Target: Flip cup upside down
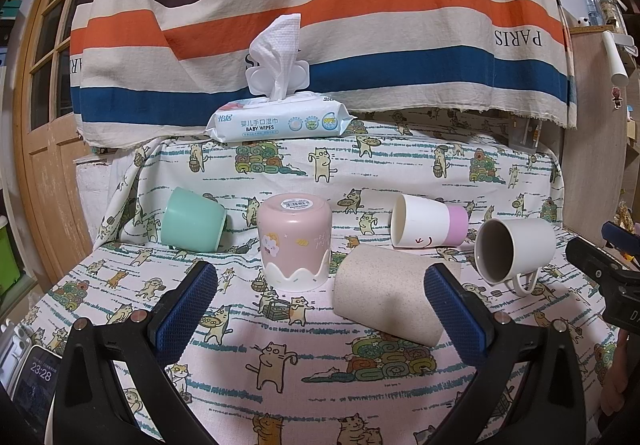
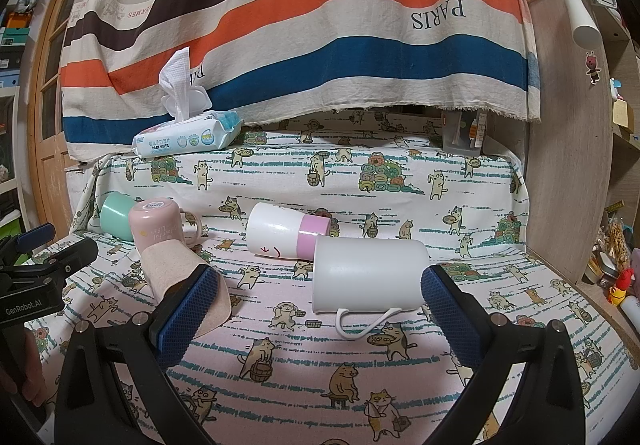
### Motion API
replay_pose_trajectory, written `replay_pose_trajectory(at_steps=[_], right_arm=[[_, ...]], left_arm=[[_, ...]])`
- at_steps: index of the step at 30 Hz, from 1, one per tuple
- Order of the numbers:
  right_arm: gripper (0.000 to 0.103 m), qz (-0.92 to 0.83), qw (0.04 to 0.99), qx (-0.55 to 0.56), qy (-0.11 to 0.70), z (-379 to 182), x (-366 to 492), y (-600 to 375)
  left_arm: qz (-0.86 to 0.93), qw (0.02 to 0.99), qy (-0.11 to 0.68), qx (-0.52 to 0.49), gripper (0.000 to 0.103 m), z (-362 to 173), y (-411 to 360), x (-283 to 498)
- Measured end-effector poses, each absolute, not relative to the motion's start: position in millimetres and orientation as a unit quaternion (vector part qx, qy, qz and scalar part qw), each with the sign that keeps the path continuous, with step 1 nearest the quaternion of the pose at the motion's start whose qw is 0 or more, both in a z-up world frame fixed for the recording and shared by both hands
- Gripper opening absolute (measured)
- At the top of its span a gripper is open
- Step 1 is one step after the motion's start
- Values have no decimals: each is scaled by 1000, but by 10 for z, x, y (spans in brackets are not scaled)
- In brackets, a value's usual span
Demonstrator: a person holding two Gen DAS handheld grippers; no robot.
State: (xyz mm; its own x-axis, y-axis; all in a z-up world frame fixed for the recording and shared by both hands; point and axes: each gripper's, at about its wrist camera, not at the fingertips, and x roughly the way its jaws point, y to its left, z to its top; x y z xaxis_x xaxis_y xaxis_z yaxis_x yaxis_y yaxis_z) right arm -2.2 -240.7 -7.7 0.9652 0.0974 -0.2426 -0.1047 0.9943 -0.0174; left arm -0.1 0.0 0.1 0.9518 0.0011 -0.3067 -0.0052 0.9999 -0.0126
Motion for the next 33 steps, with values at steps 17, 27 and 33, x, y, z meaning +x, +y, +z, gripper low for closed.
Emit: replay_pose_trajectory(at_steps=[17,27,33], right_arm=[[103,51,991,-15,122,-76,-21,-2408],[103,52,991,-16,122,-75,-18,-2409],[103,52,991,-16,120,-57,-22,-2406]], left_arm=[[2,988,157,-7,103,2,0,-3],[1,988,157,-7,103,2,1,-2],[-6,989,150,-5,103,-33,36,-24]])
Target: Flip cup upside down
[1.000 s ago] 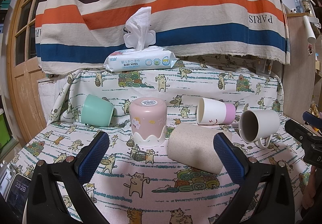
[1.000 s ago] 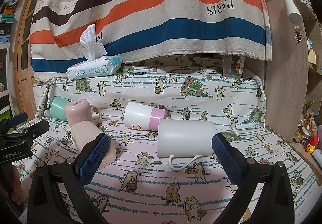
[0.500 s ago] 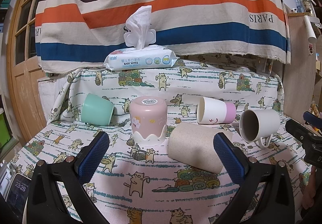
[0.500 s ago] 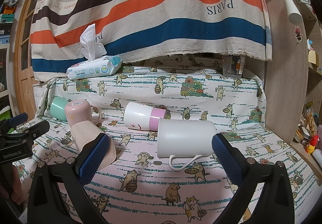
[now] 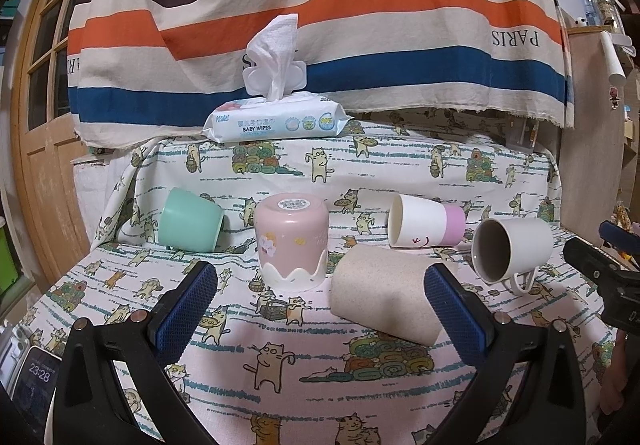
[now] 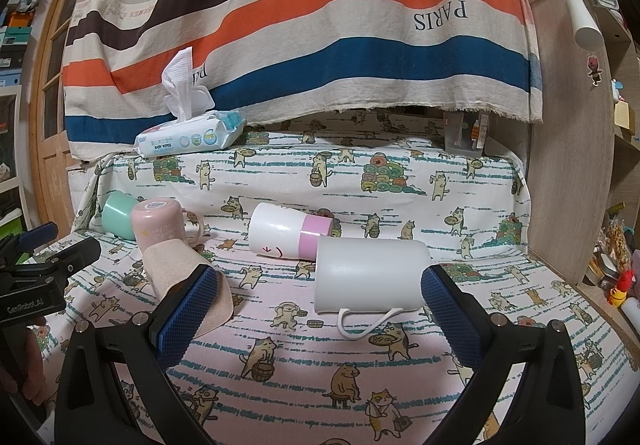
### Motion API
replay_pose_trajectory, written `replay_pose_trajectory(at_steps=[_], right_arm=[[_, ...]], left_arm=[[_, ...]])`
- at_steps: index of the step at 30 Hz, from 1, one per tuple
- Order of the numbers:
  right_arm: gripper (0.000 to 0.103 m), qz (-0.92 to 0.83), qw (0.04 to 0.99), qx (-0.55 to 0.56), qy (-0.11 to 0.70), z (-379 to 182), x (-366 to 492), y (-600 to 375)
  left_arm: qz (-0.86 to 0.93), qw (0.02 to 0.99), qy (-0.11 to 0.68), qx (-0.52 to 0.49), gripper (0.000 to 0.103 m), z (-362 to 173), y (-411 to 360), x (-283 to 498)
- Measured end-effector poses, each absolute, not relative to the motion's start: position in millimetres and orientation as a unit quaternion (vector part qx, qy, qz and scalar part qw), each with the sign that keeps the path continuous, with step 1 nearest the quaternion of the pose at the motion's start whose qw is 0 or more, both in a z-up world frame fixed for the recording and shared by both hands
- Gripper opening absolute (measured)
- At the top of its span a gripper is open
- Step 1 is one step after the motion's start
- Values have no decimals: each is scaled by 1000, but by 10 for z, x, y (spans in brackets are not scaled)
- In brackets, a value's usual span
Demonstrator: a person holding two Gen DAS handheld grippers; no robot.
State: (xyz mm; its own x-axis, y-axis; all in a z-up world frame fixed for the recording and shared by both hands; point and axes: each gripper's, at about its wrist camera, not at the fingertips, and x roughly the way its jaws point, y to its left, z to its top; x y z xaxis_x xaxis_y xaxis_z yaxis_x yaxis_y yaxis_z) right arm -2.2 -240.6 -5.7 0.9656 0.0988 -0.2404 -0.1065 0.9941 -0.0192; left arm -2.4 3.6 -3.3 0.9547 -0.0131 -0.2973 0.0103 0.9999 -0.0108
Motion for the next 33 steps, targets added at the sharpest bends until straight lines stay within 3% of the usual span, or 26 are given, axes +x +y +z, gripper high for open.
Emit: replay_pose_trajectory(at_steps=[15,24,33], right_arm=[[103,85,989,22,116,-47,-229,-2453],[103,179,962,-60,197,183,9,-2146],[102,284,898,-75,328,191,767,-1736]], left_arm=[[5,985,172,-27,103,-31,114,48],[14,983,169,-63,103,-27,266,38],[36,982,173,-69,103,-30,337,62]])
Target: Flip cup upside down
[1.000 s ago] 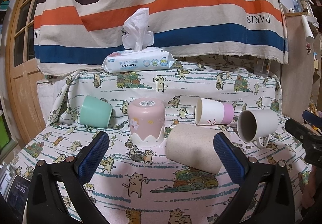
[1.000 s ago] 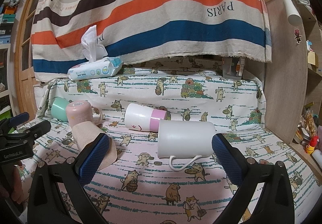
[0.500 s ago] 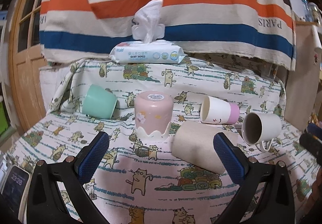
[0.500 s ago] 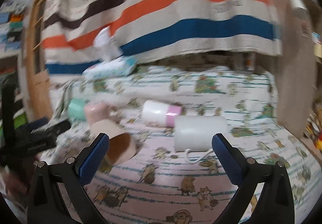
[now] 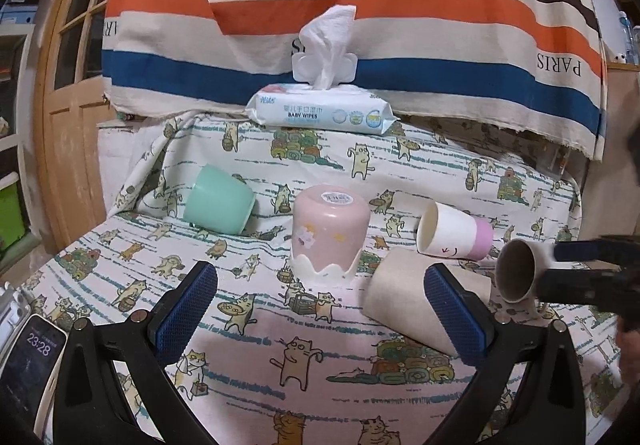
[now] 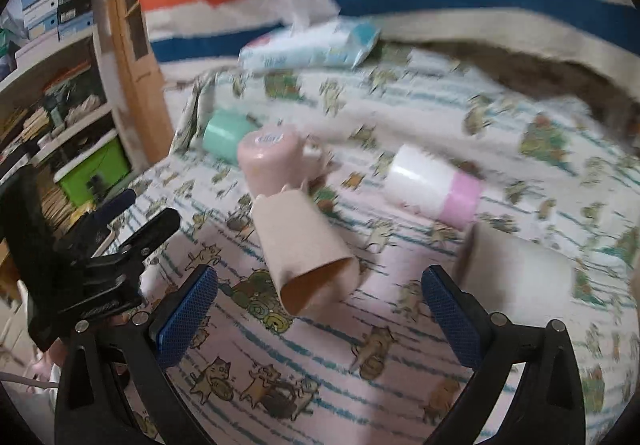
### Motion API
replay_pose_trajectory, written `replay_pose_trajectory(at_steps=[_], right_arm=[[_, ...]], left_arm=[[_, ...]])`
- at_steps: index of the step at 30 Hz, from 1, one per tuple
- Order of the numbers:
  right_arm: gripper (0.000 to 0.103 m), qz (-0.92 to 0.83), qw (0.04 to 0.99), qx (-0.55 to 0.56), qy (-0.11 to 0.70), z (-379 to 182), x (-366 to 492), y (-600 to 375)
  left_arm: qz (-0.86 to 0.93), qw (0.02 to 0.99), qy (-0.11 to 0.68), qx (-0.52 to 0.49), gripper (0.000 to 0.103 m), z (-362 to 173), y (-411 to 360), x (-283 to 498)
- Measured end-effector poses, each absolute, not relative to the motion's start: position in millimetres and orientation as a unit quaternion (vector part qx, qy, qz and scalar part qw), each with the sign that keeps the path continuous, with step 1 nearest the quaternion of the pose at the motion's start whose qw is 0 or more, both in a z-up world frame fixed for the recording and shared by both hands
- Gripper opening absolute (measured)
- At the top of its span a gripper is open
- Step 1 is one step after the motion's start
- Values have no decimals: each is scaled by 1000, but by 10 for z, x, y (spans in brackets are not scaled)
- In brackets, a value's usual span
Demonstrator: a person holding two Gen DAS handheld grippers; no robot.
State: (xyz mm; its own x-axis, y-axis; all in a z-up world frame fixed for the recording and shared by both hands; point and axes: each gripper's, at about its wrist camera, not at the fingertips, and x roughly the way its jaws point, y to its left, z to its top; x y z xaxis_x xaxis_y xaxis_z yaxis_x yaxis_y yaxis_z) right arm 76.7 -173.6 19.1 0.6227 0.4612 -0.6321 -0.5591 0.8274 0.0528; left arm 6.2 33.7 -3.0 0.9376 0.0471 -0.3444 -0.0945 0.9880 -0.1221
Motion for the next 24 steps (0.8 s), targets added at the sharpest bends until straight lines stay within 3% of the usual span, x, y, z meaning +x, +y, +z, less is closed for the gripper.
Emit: replay_pose_trajectory(at_steps=[17,24], right_arm=[[102,382,801,-230,400,-217,1386,-887],[83,379,794,-221,421,-469,1517,-792]], left_arm=[[42,978,188,-81,103,-59,402,101],[42,978,188,-82,103,-60,405,108]])
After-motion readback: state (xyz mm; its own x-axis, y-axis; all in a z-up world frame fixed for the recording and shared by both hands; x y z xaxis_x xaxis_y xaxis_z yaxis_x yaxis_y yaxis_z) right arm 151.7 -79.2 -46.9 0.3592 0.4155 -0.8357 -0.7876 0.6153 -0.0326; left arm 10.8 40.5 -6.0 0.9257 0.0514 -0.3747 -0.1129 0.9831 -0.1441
